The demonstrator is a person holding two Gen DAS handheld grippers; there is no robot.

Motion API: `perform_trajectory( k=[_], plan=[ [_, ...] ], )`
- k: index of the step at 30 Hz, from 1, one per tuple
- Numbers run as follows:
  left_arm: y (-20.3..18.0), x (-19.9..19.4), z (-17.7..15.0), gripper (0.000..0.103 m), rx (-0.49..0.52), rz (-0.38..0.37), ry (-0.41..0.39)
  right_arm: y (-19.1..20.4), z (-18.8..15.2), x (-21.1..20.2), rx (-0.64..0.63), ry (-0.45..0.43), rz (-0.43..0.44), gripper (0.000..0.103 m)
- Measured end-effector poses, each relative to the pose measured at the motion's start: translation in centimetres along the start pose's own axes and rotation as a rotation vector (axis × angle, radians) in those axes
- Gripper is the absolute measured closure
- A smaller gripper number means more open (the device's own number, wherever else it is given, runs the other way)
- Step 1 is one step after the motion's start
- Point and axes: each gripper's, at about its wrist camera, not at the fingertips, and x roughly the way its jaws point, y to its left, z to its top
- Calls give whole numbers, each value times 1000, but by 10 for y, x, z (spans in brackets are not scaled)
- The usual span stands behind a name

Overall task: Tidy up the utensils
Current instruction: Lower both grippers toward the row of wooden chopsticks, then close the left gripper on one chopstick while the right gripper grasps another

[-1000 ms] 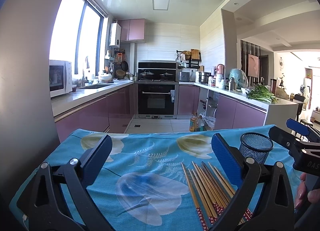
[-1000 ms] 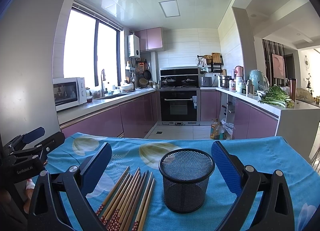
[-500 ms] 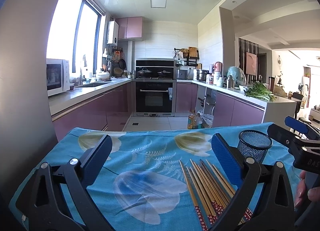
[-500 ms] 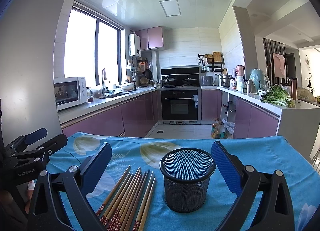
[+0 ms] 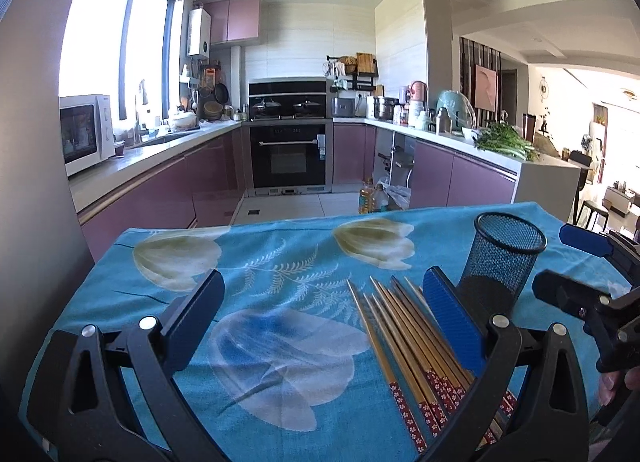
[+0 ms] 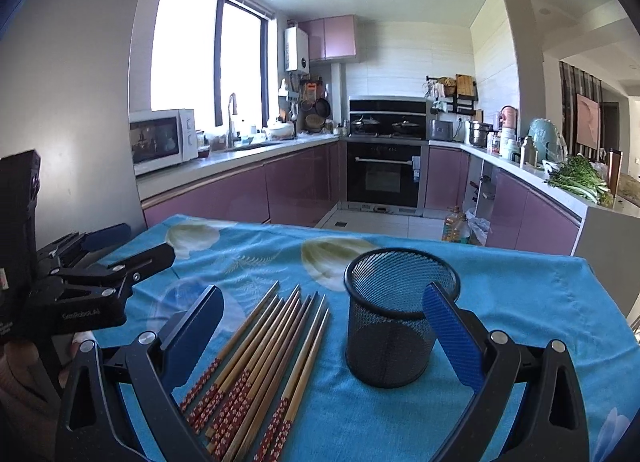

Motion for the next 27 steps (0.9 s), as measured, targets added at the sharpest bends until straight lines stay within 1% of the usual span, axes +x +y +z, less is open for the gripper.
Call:
perform_trajectory(
  k=[2,3,5,6,8,10,12,15,16,20,23,27],
  plan=[
    [-3,10,-4,7,24,-8,46,2,-7,11,-9,72,33,9],
    [-4,15,-6,11,31,-17,68,4,-10,17,-14,108,40,10],
    [-7,26,-11,16,57,-36,120,4,-17,27,-10,166,44,21],
    [-9,32,-14,19,69,-40,144,4,-19,32,-5,191,50,23],
    [-12,44,-19,23,92,-49,197,3,-21,41,5,232,48,31],
    [-14,56,-25,29,100,-80,250,0,-24,49,24,272,47,36],
    [-16,68,-29,34,106,-109,295,-5,-25,55,43,303,39,42],
    [-19,79,-34,37,110,-140,326,-11,-30,63,66,341,41,49],
    [-21,82,-34,38,113,-148,332,-12,-30,65,70,351,42,53],
    [-25,97,-38,51,121,-174,392,-13,-33,74,64,396,38,64],
    [-27,104,-38,62,121,-194,415,-12,-32,78,53,412,34,67],
    [-28,112,-39,69,116,-209,442,-11,-33,82,37,437,27,70]
  ],
)
